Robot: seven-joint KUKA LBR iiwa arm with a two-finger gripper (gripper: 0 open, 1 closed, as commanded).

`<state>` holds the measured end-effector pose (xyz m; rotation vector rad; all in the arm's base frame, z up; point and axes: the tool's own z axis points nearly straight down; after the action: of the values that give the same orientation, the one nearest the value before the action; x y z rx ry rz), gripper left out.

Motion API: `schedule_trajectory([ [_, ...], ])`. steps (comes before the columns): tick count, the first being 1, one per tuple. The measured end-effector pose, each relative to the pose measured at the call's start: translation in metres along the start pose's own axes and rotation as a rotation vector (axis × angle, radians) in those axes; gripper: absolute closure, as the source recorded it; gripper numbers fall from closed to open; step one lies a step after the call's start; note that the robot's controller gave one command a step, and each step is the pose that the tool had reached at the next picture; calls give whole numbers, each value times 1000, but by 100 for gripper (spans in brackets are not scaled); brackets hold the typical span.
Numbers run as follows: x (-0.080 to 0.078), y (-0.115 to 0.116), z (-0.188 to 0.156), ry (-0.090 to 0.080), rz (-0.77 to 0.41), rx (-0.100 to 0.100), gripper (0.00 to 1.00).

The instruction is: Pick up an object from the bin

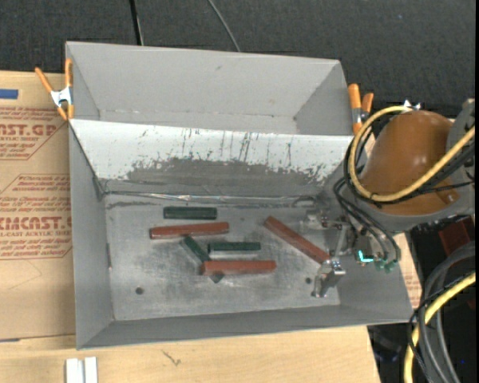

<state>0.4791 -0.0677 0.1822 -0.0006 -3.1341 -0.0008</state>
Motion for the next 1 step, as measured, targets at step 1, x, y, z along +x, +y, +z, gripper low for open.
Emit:
schedule_trajectory([
  [1, -2, 0, -3, -8, -1, 1, 100],
])
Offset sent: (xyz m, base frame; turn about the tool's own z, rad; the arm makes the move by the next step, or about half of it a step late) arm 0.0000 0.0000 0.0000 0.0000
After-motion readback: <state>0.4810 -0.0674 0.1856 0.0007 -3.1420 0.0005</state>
